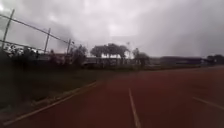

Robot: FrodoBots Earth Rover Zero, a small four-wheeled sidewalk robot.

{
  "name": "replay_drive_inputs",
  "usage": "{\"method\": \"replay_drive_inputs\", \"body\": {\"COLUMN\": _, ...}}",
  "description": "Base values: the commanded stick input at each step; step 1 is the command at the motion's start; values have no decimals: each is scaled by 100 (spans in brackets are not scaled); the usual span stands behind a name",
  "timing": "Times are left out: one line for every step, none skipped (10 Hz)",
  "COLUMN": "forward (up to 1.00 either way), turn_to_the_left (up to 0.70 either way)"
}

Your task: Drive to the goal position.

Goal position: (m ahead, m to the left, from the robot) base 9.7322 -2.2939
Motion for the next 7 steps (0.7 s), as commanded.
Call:
{"method": "replay_drive_inputs", "body": {"forward": 50, "turn_to_the_left": 0}}
{"method": "replay_drive_inputs", "body": {"forward": 50, "turn_to_the_left": 0}}
{"method": "replay_drive_inputs", "body": {"forward": 50, "turn_to_the_left": 0}}
{"method": "replay_drive_inputs", "body": {"forward": 50, "turn_to_the_left": 0}}
{"method": "replay_drive_inputs", "body": {"forward": 50, "turn_to_the_left": 0}}
{"method": "replay_drive_inputs", "body": {"forward": 50, "turn_to_the_left": 0}}
{"method": "replay_drive_inputs", "body": {"forward": 50, "turn_to_the_left": 0}}
